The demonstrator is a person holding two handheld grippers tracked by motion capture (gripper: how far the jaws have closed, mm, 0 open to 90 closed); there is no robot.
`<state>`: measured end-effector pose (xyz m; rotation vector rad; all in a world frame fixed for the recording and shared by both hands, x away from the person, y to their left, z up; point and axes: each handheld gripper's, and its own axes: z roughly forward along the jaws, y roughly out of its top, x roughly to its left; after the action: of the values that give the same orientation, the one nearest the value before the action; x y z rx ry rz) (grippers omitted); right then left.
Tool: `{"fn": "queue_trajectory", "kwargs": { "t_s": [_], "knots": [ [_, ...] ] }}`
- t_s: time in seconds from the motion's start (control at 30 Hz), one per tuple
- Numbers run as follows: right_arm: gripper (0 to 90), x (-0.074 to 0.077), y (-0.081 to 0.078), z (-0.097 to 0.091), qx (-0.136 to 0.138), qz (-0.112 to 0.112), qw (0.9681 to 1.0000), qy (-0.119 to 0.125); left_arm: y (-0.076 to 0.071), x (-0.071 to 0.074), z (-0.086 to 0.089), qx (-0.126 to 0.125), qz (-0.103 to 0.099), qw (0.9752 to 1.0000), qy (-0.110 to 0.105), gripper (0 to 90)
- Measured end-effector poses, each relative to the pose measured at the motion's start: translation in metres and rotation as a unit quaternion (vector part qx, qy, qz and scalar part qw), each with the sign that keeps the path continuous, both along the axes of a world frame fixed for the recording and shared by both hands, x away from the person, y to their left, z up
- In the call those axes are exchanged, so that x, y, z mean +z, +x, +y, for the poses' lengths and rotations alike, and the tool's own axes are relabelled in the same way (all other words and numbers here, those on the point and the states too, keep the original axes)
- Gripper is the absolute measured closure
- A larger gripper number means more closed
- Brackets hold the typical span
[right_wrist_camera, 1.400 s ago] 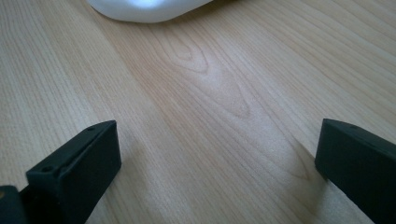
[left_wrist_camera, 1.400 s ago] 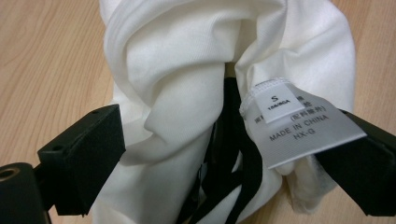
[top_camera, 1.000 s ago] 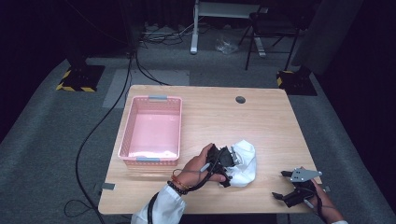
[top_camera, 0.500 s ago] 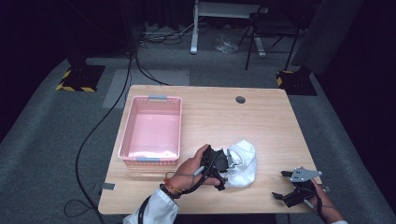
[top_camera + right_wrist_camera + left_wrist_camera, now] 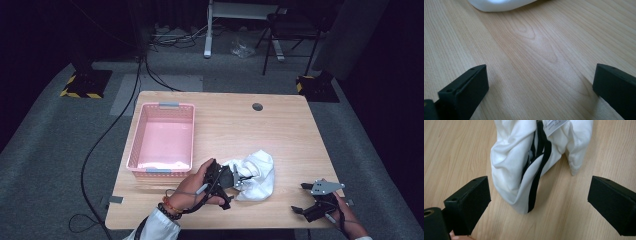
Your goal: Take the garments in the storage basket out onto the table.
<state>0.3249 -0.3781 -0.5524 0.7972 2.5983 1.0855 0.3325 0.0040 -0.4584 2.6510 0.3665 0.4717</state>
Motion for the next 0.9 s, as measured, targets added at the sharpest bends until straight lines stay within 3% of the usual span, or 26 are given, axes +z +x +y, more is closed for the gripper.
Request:
{"fn": "queue_trajectory", "kwargs": {
  "t_s": [0.43, 0.9],
  "knots": [
    [0.3, 0.0, 0.0, 0.0, -0.001, 0.0, 1.0, 0.0, -0.012, -0.007, 0.027, 0.009, -0.004, 0.9999, 0.0, 4.0],
    [0.3, 0.0, 0.0, 0.0, -0.001, 0.0, 1.0, 0.0, -0.027, -0.019, 0.065, 0.038, -0.004, 0.9993, 0.003, 3.9]
  ]
}}
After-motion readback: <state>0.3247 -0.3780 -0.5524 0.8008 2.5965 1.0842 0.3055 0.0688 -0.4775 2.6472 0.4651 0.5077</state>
